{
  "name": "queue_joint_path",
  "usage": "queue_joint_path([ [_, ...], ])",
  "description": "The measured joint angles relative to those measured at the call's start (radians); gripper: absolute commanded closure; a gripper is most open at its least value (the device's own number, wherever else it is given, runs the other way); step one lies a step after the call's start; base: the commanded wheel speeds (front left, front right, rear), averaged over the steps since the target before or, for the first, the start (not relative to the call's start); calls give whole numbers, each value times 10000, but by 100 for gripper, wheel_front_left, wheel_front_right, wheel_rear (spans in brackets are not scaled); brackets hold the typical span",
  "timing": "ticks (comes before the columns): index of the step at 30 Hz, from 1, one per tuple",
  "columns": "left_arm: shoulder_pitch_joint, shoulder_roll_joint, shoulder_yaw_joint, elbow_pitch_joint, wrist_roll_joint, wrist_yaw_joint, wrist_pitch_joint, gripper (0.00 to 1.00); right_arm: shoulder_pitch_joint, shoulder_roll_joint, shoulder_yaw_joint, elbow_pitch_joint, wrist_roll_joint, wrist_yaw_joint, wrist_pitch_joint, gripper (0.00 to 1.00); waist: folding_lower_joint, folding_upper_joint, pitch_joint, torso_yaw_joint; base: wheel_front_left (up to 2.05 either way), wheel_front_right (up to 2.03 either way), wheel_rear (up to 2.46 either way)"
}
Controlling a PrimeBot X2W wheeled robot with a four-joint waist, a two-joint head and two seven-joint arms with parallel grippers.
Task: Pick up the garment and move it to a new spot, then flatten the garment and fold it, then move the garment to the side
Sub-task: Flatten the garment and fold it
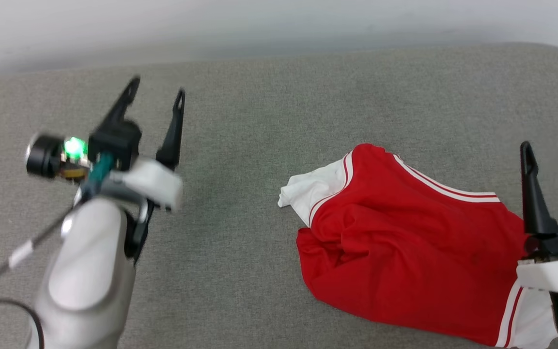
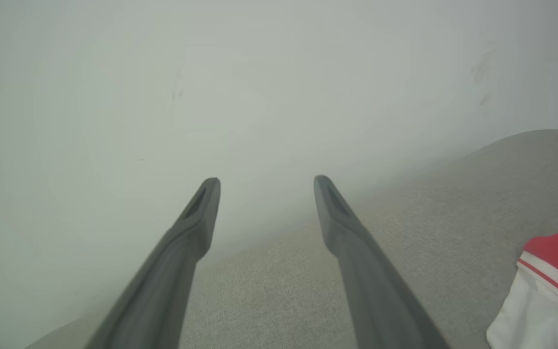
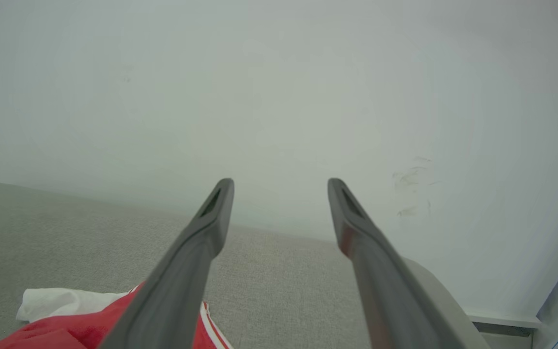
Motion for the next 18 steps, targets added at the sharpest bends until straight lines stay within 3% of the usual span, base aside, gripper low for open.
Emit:
queue_joint_path([
  [5, -1818, 380, -1331, 522, -717, -222, 1910, 0, 305, 435, -111, -497, -88, 0, -2, 0, 1, 0, 274, -102, 0, 0, 0],
  [14, -5034, 2004, -6103, 305, -5001, -234, 6195, 0, 248, 777, 140, -989, -445, 0, -2, 0, 0, 0, 1000, -497, 0, 0, 0],
  [18, -6172, 2424, -7879, 240, -6579, -234, 7837, 0, -39, 832, 324, -1137, -612, 0, -2, 0, 0, -1, 1401, -706, 0, 0, 0],
])
